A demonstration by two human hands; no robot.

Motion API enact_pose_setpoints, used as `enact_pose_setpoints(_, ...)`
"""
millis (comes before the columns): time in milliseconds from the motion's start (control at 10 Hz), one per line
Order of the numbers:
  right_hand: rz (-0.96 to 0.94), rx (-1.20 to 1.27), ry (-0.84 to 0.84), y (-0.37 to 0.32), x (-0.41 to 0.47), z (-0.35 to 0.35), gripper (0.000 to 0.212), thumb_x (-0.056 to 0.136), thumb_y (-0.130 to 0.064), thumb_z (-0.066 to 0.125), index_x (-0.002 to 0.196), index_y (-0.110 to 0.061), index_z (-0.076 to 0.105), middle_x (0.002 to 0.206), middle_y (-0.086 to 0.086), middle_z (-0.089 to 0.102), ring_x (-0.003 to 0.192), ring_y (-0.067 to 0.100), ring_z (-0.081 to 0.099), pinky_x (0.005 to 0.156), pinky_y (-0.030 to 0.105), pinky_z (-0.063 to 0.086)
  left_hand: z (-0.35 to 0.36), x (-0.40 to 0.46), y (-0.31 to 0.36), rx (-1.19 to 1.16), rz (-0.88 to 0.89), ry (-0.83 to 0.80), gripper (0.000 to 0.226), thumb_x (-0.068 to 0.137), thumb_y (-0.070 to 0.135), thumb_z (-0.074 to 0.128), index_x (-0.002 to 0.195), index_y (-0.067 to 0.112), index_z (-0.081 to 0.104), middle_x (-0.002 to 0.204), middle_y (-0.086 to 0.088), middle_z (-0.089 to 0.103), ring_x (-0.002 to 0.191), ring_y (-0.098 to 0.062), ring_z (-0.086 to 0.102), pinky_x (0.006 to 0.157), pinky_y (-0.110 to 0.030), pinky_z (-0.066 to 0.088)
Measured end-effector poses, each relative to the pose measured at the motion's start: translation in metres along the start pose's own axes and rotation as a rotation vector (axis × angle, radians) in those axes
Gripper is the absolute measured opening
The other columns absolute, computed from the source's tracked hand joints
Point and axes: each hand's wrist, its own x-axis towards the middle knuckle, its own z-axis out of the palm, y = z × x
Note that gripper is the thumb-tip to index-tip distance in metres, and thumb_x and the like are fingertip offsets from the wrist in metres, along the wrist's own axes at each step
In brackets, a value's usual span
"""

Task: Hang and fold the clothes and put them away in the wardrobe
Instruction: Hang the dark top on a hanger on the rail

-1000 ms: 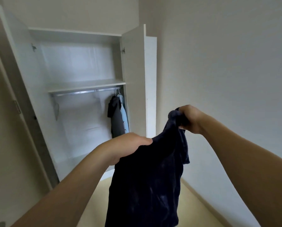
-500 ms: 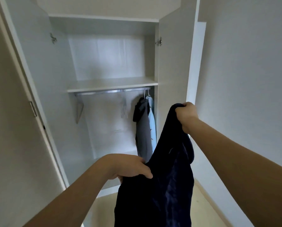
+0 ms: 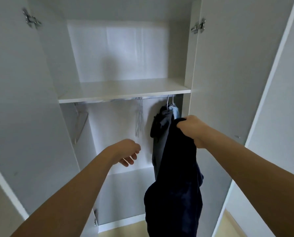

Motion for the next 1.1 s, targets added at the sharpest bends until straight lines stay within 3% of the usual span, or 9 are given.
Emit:
enact_pose_setpoints(100, -0.017, -0.076, -0.047, -0.015, 0.056, 0.012, 0.033, 0.090, -0.006, 0.044, 0.121, 0.000, 0.052, 0.105, 0.018, 0.059, 0.086, 0.025, 0.056, 0.070, 0.027, 0.049, -0.021, 0.069, 0.016, -0.015, -0.007, 0.084, 0.014, 0.094, 0.019, 0.049, 0.090, 0.007, 0.056, 0.082, -0.009, 0.060, 0.063, -0.022, 0.058, 0.059, -0.030, 0.050)
enact_pose_setpoints(200, -0.077, -0.120, -0.040, -0.021, 0.117, 0.018, 0.037, 0.090, -0.005, 0.046, 0.125, 0.007, 0.051, 0.119, 0.024, 0.057, 0.070, 0.019, 0.045, 0.053, 0.021, 0.037, -0.037, 0.141, 0.033, -0.016, 0.029, 0.192, 0.015, 0.093, 0.015, 0.049, 0.097, 0.004, 0.057, 0.084, -0.011, 0.060, 0.066, -0.024, 0.056, 0.062, -0.030, 0.048)
enact_pose_setpoints(400, 0.024, -0.138, -0.150, -0.008, 0.214, 0.034, 0.037, 0.089, -0.006, 0.047, 0.124, 0.007, 0.051, 0.081, 0.006, 0.047, 0.057, 0.011, 0.038, 0.044, 0.018, 0.038, -0.042, 0.254, 0.040, -0.009, 0.033, 0.282, 0.024, 0.093, 0.010, 0.046, 0.109, 0.000, 0.061, 0.103, -0.022, 0.066, 0.073, -0.027, 0.059, 0.059, -0.028, 0.048)
enact_pose_setpoints(500, 0.128, -0.108, -0.210, -0.001, 0.260, 0.040, 0.043, 0.088, -0.006, 0.045, 0.128, 0.009, 0.042, 0.087, 0.006, 0.043, 0.077, 0.019, 0.040, 0.066, 0.028, 0.035, -0.040, 0.311, 0.050, -0.013, 0.013, 0.246, 0.026, 0.092, 0.003, 0.046, 0.112, -0.004, 0.061, 0.108, -0.026, 0.065, 0.077, -0.031, 0.061, 0.057, -0.030, 0.048)
enact_pose_setpoints(600, 0.162, -0.110, -0.231, 0.003, 0.300, 0.047, 0.030, 0.089, -0.008, 0.048, 0.114, 0.007, 0.054, 0.088, 0.012, 0.047, 0.081, 0.022, 0.045, 0.070, 0.032, 0.035, -0.036, 0.366, 0.062, -0.019, 0.014, 0.228, 0.020, 0.092, -0.001, 0.045, 0.102, 0.000, 0.062, 0.104, -0.021, 0.064, 0.086, -0.032, 0.064, 0.066, -0.034, 0.052)
enact_pose_setpoints(700, 0.199, -0.141, -0.235, 0.012, 0.332, 0.055, 0.011, 0.091, -0.006, 0.047, 0.081, -0.006, 0.049, 0.075, 0.010, 0.045, 0.064, 0.017, 0.043, 0.058, 0.022, 0.041, -0.028, 0.420, 0.070, 0.029, 0.017, 0.209, 0.020, 0.094, 0.002, 0.041, 0.091, 0.004, 0.061, 0.100, -0.013, 0.059, 0.090, -0.027, 0.059, 0.083, -0.035, 0.049)
enact_pose_setpoints(800, 0.185, -0.145, -0.222, 0.020, 0.352, 0.061, 0.025, 0.090, -0.007, 0.050, 0.069, -0.017, 0.043, 0.068, -0.001, 0.041, 0.055, 0.008, 0.037, 0.033, 0.007, 0.032, -0.021, 0.461, 0.078, 0.200, 0.002, 0.221, 0.034, 0.097, 0.012, 0.040, 0.123, -0.004, 0.056, 0.134, -0.016, 0.051, 0.122, -0.034, 0.049, 0.097, -0.032, 0.040)
enact_pose_setpoints(1000, 0.212, -0.172, -0.207, 0.021, 0.379, 0.070, 0.010, 0.089, -0.007, 0.050, 0.099, -0.011, 0.052, 0.068, -0.002, 0.041, 0.055, 0.007, 0.036, 0.034, 0.008, 0.030, -0.013, 0.498, 0.078, 0.424, -0.081, 0.149, 0.049, 0.095, 0.016, 0.031, 0.141, 0.002, 0.039, 0.154, -0.011, 0.025, 0.146, -0.035, -0.003, 0.119, -0.042, 0.001)
enact_pose_setpoints(1100, 0.223, -0.189, -0.205, 0.022, 0.383, 0.071, 0.032, 0.089, -0.007, 0.049, 0.119, 0.003, 0.057, 0.068, -0.002, 0.040, 0.055, 0.007, 0.036, 0.038, 0.010, 0.032, -0.012, 0.508, 0.077, 0.364, -0.115, 0.169, 0.054, 0.095, 0.016, 0.034, 0.146, 0.001, 0.026, 0.158, -0.010, 0.014, 0.146, -0.030, -0.004, 0.119, -0.039, -0.001)
